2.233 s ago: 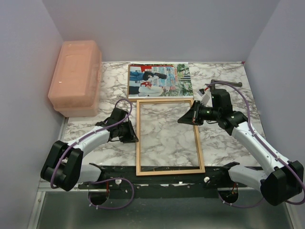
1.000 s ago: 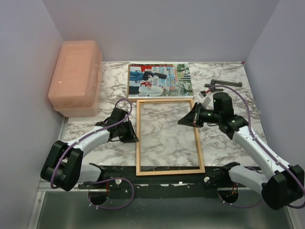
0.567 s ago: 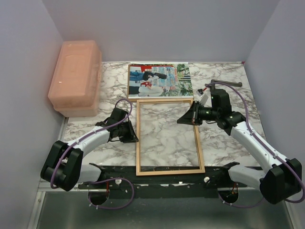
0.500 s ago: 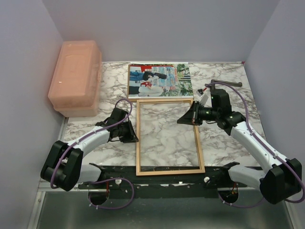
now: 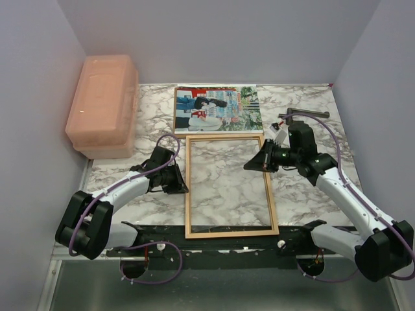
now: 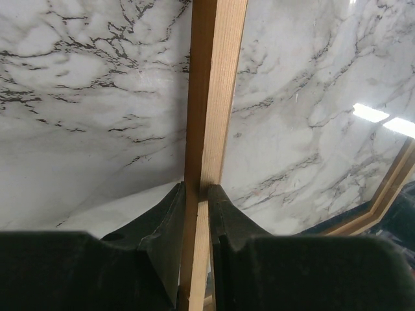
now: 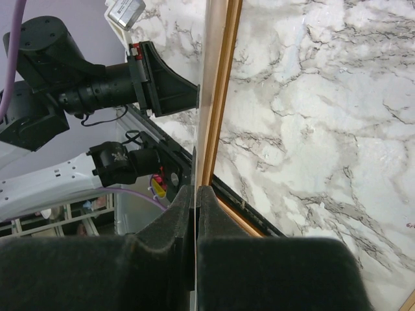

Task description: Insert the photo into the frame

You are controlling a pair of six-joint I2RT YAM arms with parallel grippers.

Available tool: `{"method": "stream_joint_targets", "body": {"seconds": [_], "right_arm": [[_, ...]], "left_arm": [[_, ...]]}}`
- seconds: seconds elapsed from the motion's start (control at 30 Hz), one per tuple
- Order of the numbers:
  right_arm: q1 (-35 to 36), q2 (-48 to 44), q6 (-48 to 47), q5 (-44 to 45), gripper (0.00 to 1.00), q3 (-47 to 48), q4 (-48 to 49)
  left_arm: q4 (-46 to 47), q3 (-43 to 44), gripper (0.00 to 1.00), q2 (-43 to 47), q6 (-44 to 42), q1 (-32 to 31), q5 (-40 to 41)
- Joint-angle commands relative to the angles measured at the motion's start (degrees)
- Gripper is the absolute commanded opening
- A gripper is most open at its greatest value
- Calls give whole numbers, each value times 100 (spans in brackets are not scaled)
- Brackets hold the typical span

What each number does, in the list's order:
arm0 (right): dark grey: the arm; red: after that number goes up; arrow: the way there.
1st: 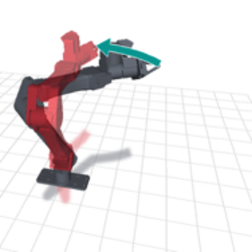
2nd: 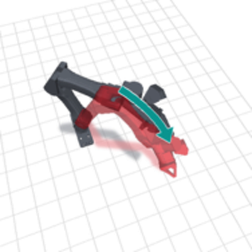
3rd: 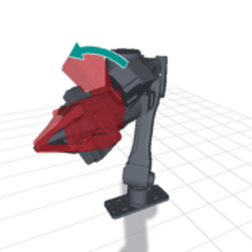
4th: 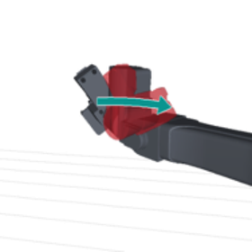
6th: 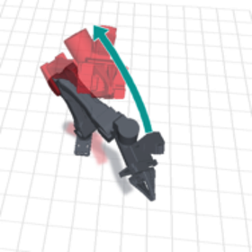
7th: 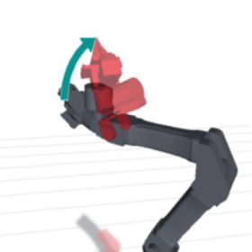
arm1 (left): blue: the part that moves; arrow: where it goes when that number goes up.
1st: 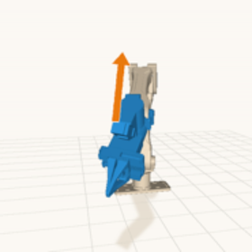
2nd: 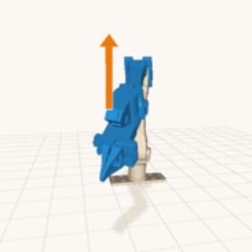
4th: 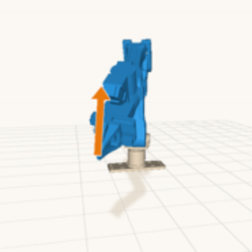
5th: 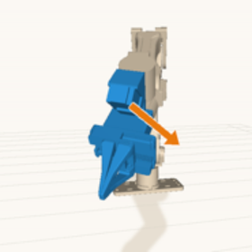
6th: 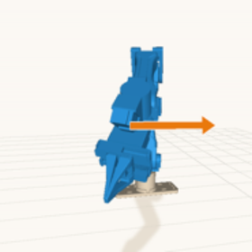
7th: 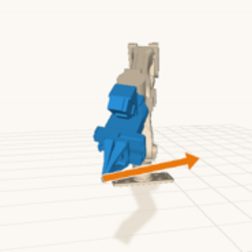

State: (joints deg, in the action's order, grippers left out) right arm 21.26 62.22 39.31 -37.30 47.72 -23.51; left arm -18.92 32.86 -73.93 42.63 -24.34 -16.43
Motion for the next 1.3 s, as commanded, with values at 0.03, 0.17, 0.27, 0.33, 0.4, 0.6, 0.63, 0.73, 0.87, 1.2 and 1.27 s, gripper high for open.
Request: {"method": "stream_joint_targets", "body": {"seconds": [0.03, 0.17, 0.27, 0.33, 0.4, 0.6, 0.63, 0.73, 0.87, 1.2, 1.27], "right_arm": [[54, -10, -195, -1, 0, -35, -473], [54, -8, -396, 241, 0, 128, -788], [49, 25, -383, 173, 0, 99, -786], [54, 19, -322, 132, 0, 20, -736], [54, -7, -267, 135, 0, -53, -675], [50, -55, -200, 58, 0, -160, -495], [54, -46, -169, 4, 0, -186, -407], [54, -18, -44, -254, 1, -259, -104], [54, 40, 126, -617, 0, -257, 246], [54, 69, 634, -867, 0, -455, 789], [54, 87, 682, -867, 0, -534, 831]], "left_arm": [[-198, -256, 21, -247, -220, 17, 412], [-169, -291, 20, -238, -220, 17, 411], [-130, -299, 20, -274, -220, 13, 390], [-114, -303, 20, -302, -196, 8, 384], [-88, -315, 20, -301, -185, 8, 377], [-89, -329, 20, -293, -185, 8, 366], [-94, -324, 20, -295, -187, 8, 368], [-109, -316, 20, -297, -194, 8, 374], [-100, -320, 20, -293, -185, 8, 373], [-51, -366, 20, -305, -176, 8, 348], [-55, -368, 20, -305, -176, 8, 351]]}}
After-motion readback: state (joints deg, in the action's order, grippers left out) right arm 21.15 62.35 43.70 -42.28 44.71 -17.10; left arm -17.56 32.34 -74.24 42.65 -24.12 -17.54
